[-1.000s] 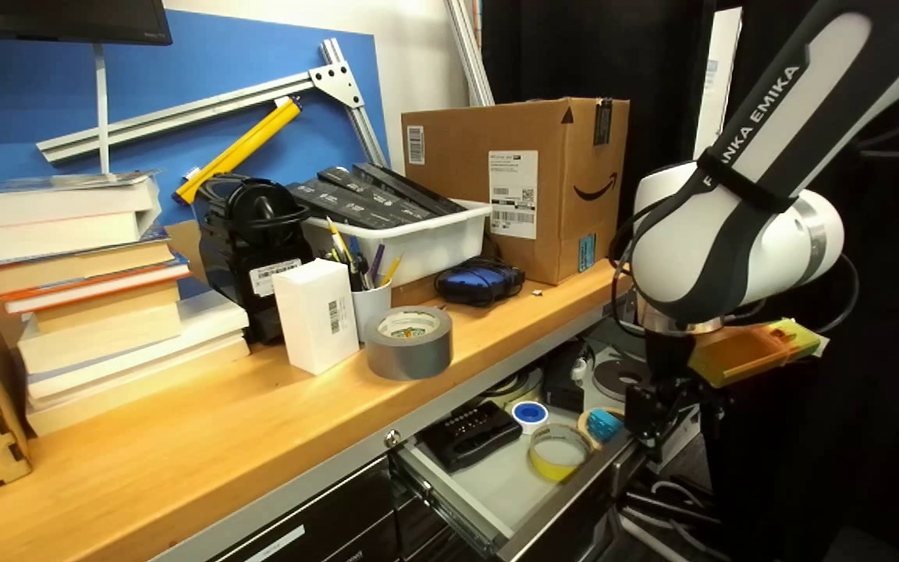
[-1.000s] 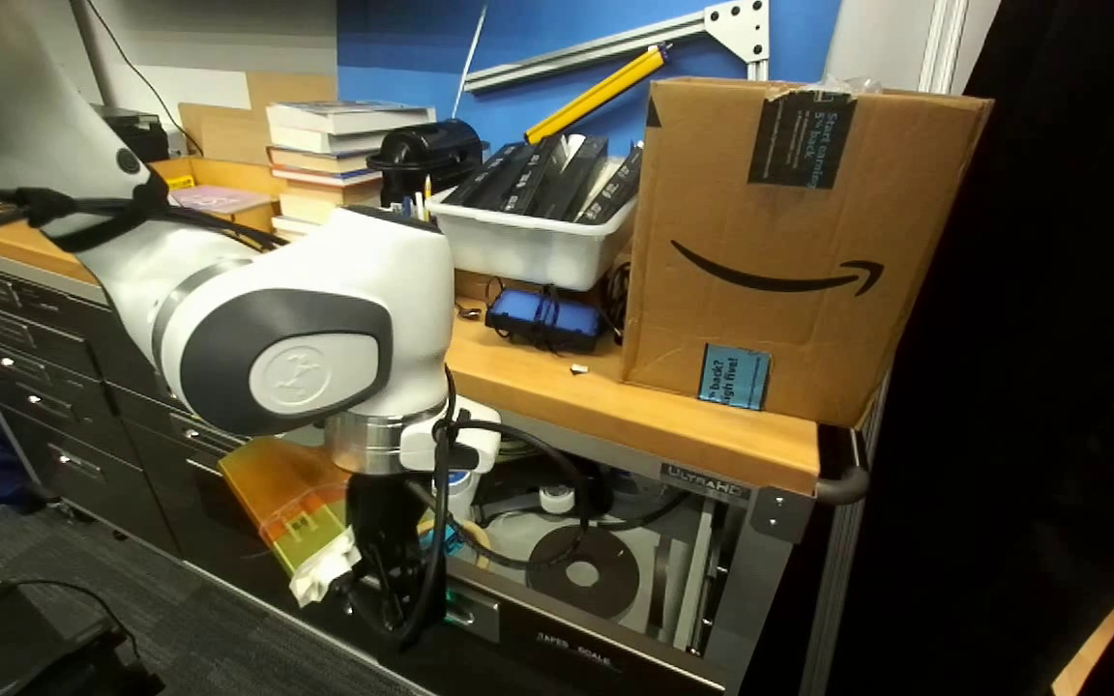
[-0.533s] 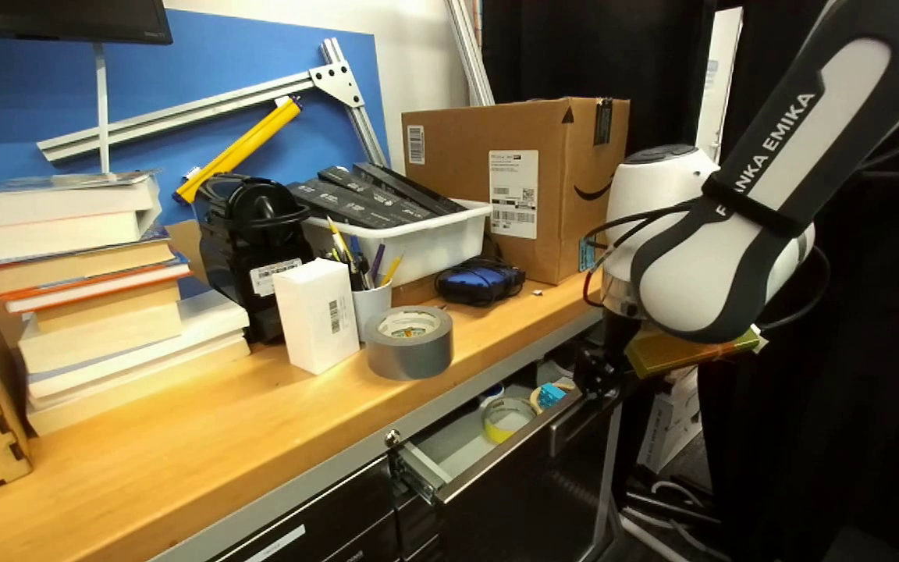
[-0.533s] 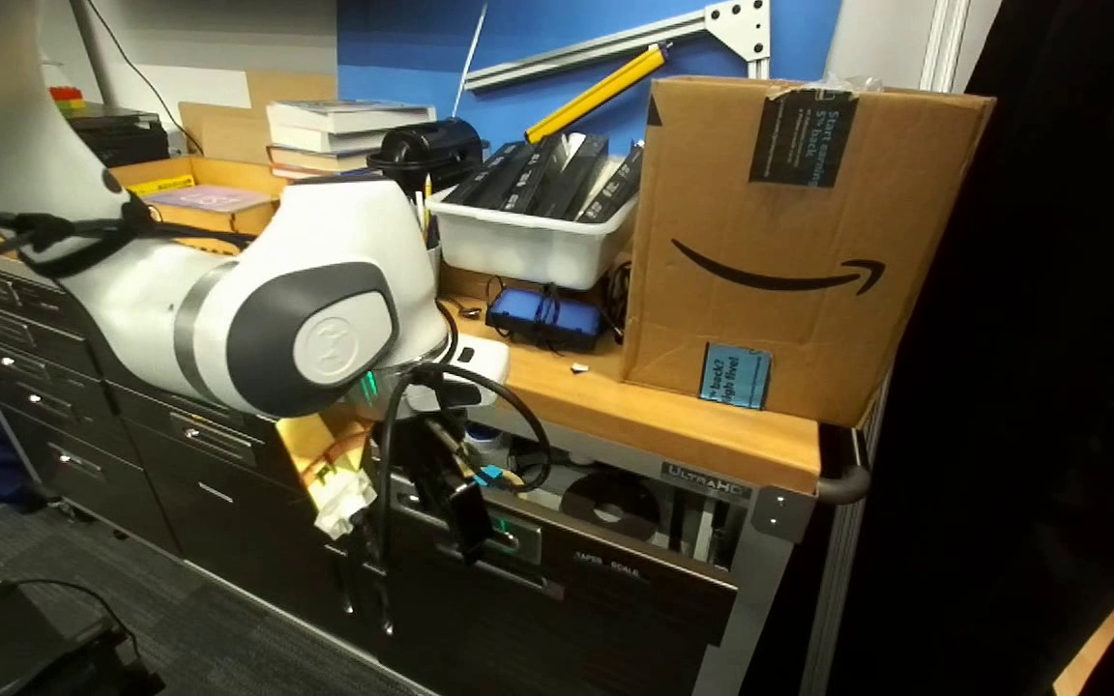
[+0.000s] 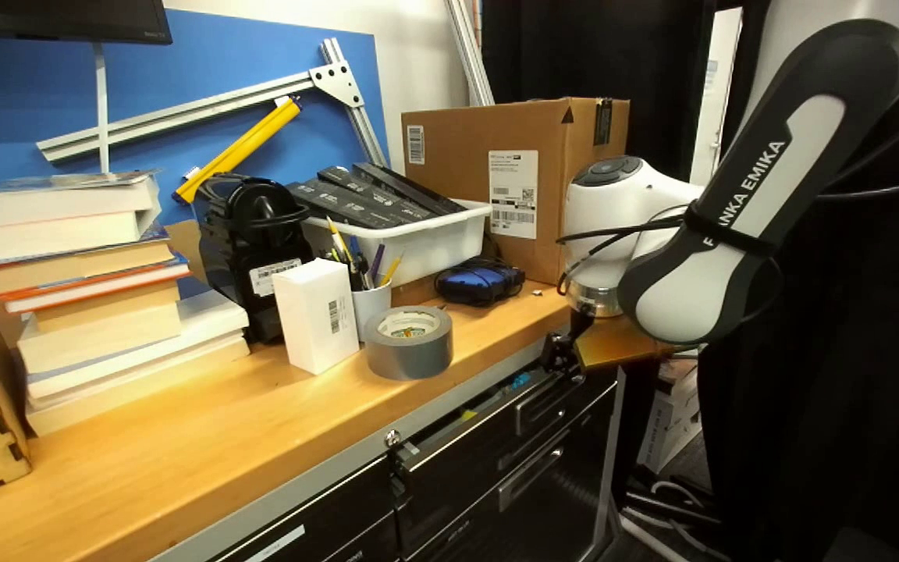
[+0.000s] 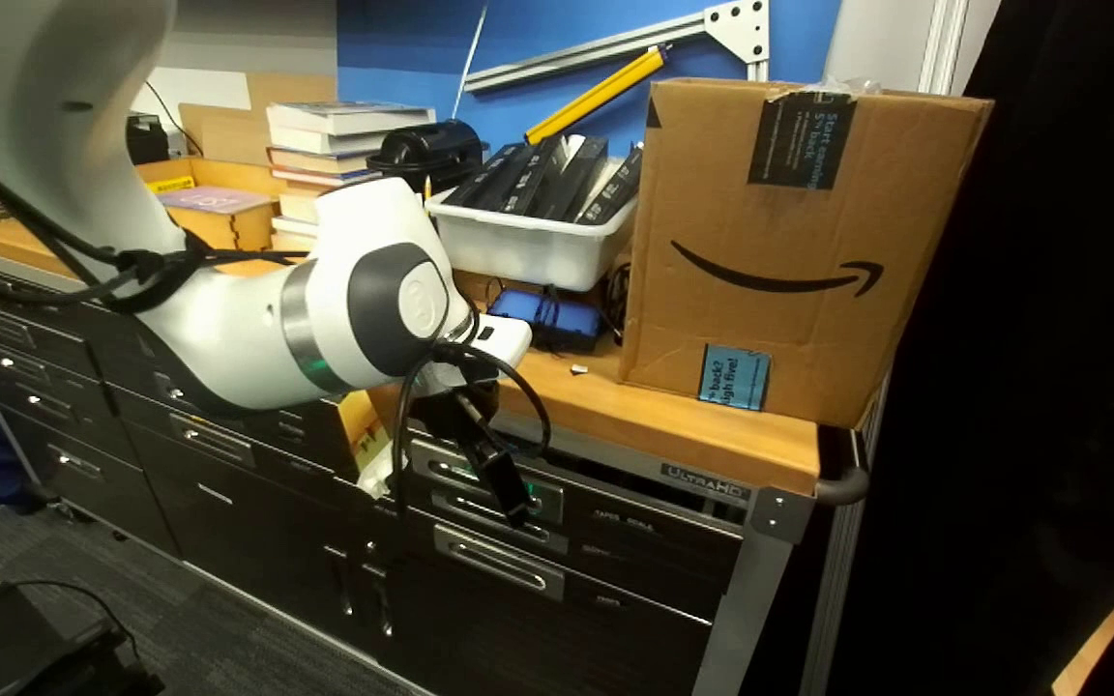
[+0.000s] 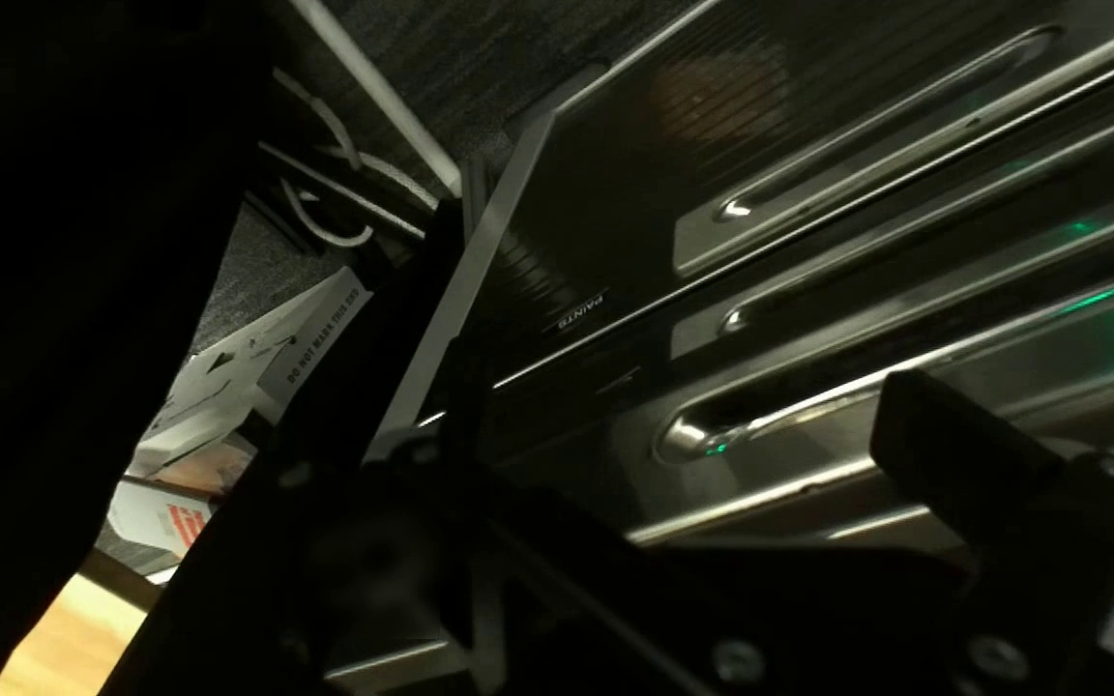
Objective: Put the blue lego brick in the open drawer then close the drawer
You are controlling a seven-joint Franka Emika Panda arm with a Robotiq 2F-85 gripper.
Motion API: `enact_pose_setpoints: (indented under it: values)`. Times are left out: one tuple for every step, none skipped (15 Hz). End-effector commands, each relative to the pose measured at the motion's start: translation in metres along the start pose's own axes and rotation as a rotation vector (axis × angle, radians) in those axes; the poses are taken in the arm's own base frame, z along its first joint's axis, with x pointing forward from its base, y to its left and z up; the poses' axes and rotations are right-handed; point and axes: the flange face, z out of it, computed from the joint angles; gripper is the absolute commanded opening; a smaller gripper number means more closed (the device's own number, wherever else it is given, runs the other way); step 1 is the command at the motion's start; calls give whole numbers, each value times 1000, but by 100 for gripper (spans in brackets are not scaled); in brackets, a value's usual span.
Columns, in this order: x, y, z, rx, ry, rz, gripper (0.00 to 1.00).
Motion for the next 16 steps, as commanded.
enact_pose_setpoints:
  values:
    - [18, -23, 10, -9, 32, 38, 100]
    - [19, -26, 9, 0, 39, 45, 100]
    - [20, -27, 6, 8, 49, 51, 100]
    - [18, -25, -3, 18, 62, 50, 100]
    - [16, -22, -13, 34, 80, 54, 100]
    - [12, -20, -23, 46, 96, 53, 100]
    - [5, -19, -37, 66, 109, 45, 100]
    - [-5, -18, -55, 91, 132, 24, 100]
    - [-14, -17, -72, 127, 148, 1, 100]
    - [-25, -18, -82, 160, 144, -43, 100]
    - [-38, -23, -90, 188, 131, -89, 100]
    - [-56, -33, -95, 191, 92, -124, 100]
    - [-69, -36, -99, 183, 48, -157, 100]
    - [-85, -44, -101, 210, 3, -194, 100]
    - [-97, -50, -109, 228, -46, -224, 100]
    - [-73, -48, -90, 190, -1, -165, 100]
